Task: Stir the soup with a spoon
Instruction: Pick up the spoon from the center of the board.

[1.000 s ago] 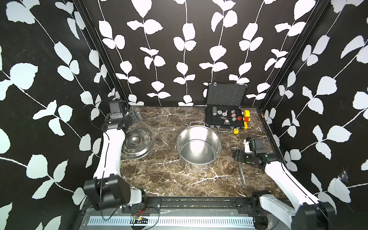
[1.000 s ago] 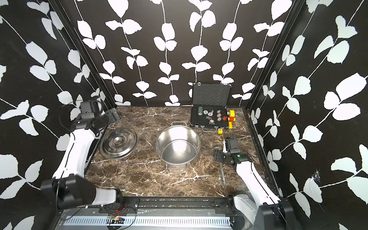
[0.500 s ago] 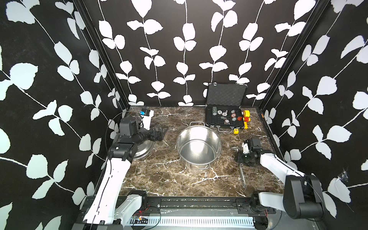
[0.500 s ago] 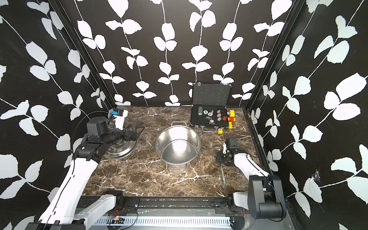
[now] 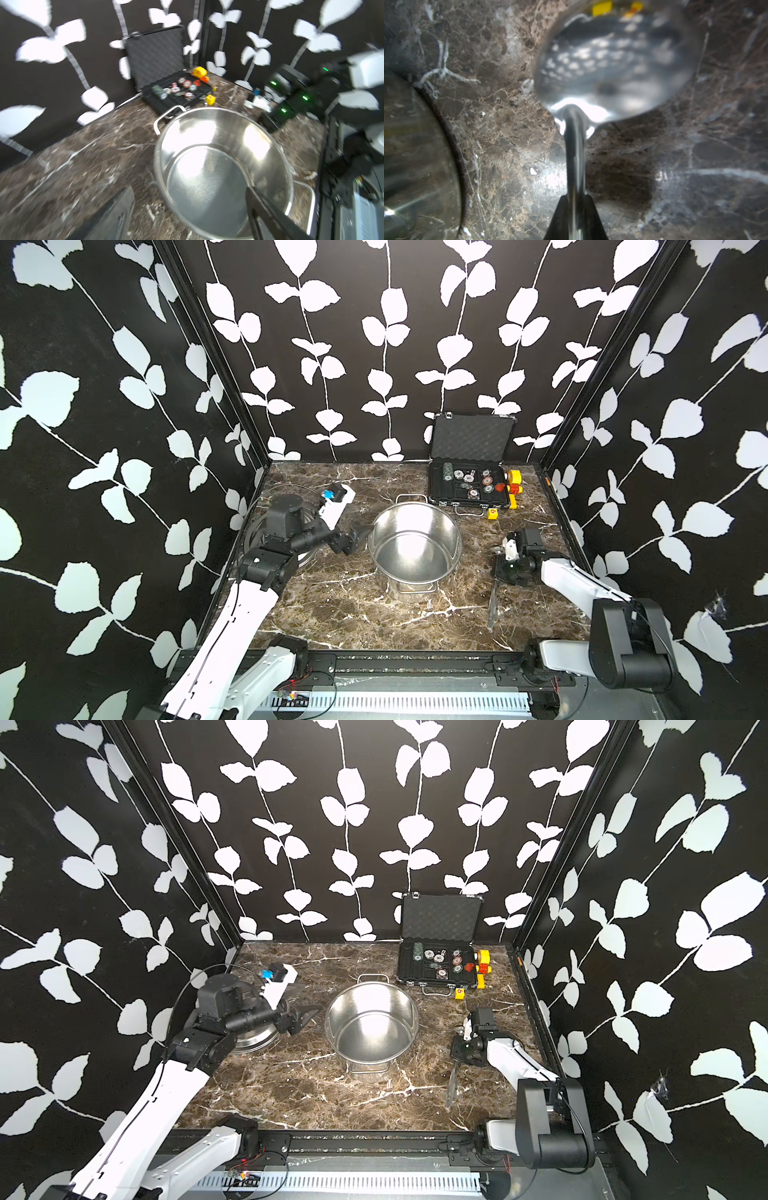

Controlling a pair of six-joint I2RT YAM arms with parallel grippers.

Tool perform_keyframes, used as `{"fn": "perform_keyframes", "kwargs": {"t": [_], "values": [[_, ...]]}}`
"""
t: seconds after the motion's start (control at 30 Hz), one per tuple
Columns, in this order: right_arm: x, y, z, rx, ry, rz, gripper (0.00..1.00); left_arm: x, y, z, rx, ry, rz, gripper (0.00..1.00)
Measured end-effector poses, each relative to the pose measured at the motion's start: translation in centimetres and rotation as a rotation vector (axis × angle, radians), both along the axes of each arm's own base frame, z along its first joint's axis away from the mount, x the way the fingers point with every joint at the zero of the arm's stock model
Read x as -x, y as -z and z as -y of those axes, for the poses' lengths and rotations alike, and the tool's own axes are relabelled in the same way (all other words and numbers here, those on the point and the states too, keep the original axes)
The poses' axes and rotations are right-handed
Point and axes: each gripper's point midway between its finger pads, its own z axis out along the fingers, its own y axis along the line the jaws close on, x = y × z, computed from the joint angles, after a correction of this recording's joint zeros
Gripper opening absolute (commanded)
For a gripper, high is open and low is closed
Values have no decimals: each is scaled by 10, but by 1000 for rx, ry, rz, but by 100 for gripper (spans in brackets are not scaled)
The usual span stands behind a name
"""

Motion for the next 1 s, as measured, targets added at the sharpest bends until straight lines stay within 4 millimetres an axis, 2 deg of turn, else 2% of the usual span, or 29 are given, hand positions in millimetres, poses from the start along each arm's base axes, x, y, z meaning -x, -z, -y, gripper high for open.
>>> {"fn": "perform_keyframes", "kwargs": {"t": [0.07,0.23,0.37,0.47,0.63,0.73,0.8,0.87,1.0], "values": [[0,-2,0,-1,1,10,0,11,1,17,-28,71,62,76],[1,-12,-2,-15,2,48,0,49,17,64,-125,289,246,75],[2,-41,-9,-63,-4,121,0,75,24,100,-179,436,396,75],[-1,-85,-19,-135,-15,207,0,90,29,125,-228,531,544,75],[-10,-201,-58,-394,-106,390,0,118,41,165,-289,663,826,74],[-2,-244,-81,-529,-185,413,0,135,53,185,-327,729,985,73],[7,-257,-95,-607,-221,392,0,145,57,196,-330,754,1070,73],[16,-260,-110,-682,-246,350,0,151,56,206,-317,762,1138,72],[30,-250,-134,-777,-269,241,0,161,48,222,-273,750,1241,69]]}}
